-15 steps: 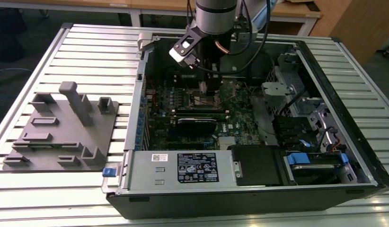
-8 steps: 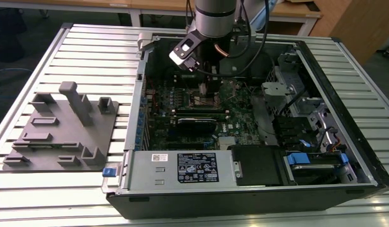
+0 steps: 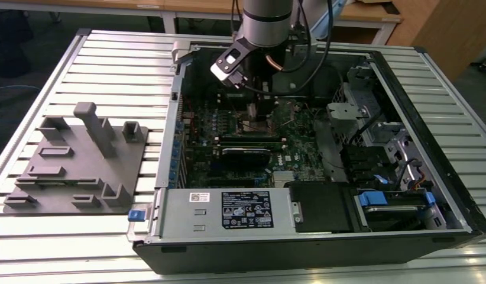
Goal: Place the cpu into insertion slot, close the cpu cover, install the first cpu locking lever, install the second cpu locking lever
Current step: 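Place the cpu into insertion slot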
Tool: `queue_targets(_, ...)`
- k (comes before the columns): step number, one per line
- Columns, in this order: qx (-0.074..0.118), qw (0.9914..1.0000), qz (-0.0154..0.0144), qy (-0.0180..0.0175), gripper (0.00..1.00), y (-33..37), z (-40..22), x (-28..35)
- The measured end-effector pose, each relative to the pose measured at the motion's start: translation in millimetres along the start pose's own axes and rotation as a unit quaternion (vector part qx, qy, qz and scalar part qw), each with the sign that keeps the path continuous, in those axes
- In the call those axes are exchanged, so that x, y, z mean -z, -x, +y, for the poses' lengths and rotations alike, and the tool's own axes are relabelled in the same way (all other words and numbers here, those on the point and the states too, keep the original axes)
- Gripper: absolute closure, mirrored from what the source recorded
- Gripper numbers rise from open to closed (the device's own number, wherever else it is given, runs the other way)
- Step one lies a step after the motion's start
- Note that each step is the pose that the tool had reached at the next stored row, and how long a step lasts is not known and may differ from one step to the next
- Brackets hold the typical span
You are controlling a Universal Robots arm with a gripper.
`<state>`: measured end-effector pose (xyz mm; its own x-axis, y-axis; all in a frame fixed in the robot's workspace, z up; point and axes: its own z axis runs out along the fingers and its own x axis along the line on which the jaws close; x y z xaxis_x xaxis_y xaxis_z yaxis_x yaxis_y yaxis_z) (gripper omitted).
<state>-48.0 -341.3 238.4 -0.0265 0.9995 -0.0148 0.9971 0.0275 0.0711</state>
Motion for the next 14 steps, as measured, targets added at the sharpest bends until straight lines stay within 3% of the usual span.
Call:
queue_targets(4,0.000,1.00000,0.0000,0.0000,0.46,-1.6,-0.7,-6.7)
queue_targets(14,0.000,1.00000,0.0000,0.0000,0.46,-6.2,-4.1,-13.5)
